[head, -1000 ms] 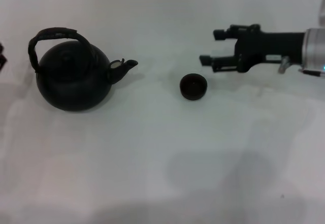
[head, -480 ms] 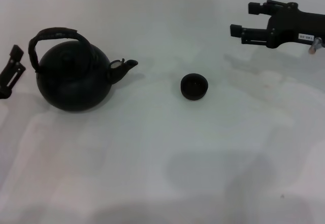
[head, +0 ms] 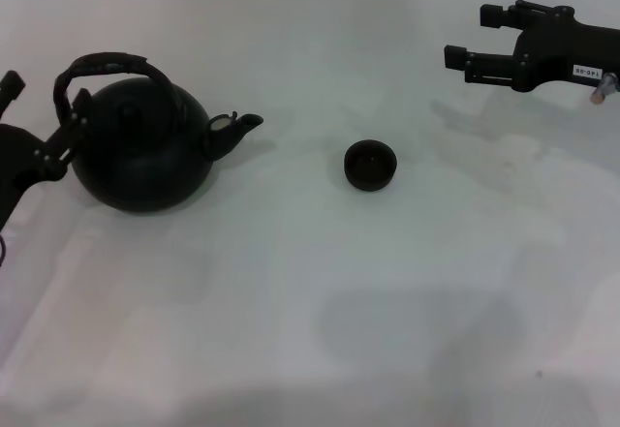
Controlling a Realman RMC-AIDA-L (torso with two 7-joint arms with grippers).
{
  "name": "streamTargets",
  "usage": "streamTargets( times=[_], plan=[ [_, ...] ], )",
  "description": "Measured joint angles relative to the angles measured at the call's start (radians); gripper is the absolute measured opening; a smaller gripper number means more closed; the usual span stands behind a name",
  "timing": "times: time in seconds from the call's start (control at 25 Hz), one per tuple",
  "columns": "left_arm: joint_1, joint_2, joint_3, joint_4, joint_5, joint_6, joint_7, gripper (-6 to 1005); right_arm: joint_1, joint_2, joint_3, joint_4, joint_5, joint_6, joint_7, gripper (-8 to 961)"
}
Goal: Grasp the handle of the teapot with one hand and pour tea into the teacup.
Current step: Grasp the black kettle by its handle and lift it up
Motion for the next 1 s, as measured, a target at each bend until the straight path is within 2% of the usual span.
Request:
streamTargets(
  times=[0.32,0.84,1.0],
  plan=[
    [-0.014,-0.006,-0.008,-0.013,-0.003,0.065,-0.002,852,0.000,0.000,0.000,0.002,0.001,-0.011,-0.002,855],
    [-0.015,-0.009,-0.009,-0.076,-0.090,0.069,0.008,850,0.003,0.002,-0.003,0.016,-0.001,-0.040,-0.002,853],
    [-0.019,-0.008,-0.009,-0.079,-0.089,0.072,0.006,717,0.003,0.002,-0.006,0.016,-0.002,-0.042,-0.002,848]
  ],
)
